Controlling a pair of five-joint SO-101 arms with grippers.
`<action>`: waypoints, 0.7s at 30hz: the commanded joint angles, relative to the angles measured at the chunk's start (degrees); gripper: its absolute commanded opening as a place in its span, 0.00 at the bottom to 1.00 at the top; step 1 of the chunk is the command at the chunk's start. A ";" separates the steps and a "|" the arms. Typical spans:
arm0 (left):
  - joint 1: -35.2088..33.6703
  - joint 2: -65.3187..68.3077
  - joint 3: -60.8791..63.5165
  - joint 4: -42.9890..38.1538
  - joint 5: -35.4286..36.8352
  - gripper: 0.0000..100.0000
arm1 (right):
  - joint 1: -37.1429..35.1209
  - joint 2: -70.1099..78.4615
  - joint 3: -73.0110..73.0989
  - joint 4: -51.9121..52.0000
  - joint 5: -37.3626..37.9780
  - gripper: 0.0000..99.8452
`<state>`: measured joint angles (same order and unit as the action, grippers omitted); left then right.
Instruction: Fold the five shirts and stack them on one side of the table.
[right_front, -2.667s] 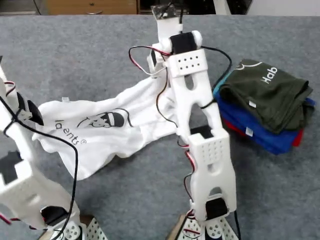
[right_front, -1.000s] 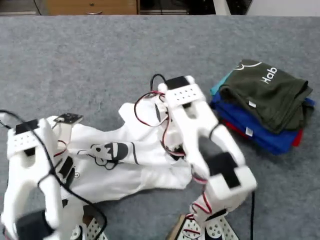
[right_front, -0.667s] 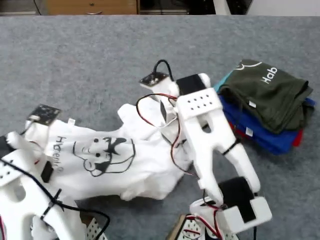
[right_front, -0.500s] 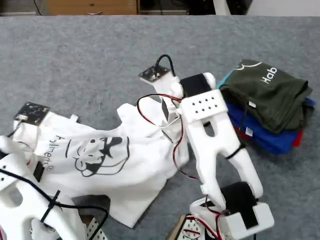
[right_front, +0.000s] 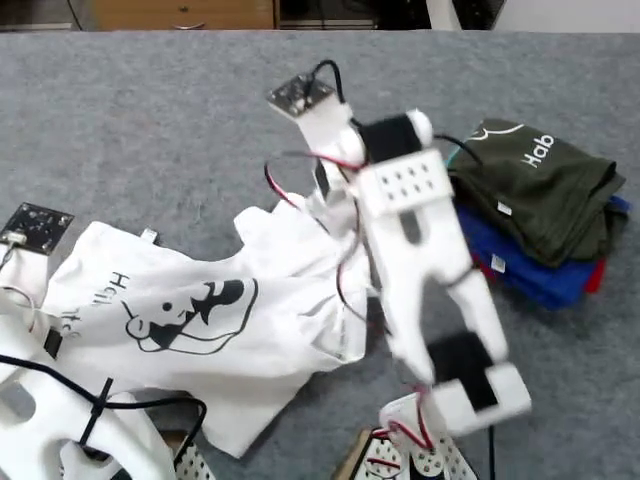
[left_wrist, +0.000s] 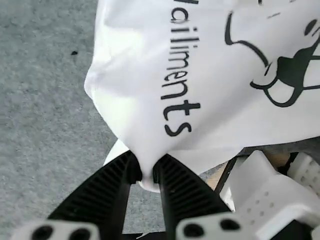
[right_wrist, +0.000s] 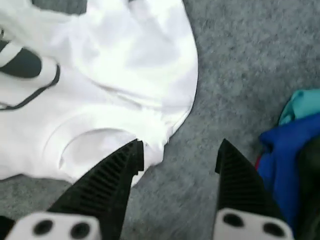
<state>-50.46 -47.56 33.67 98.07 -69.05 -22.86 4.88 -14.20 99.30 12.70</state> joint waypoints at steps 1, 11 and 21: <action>-0.53 -0.92 -2.99 0.18 -0.53 0.02 | -0.31 13.23 -13.58 -0.53 -0.09 0.25; -0.62 -0.92 -2.46 0.26 -0.18 0.02 | -3.21 51.03 -52.35 2.64 -5.98 0.25; -0.62 -0.92 -0.79 0.26 0.00 0.02 | -7.60 65.36 -69.41 2.46 -7.74 0.25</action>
<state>-50.46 -47.56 33.49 98.15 -69.05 -29.01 69.41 -79.96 101.05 5.58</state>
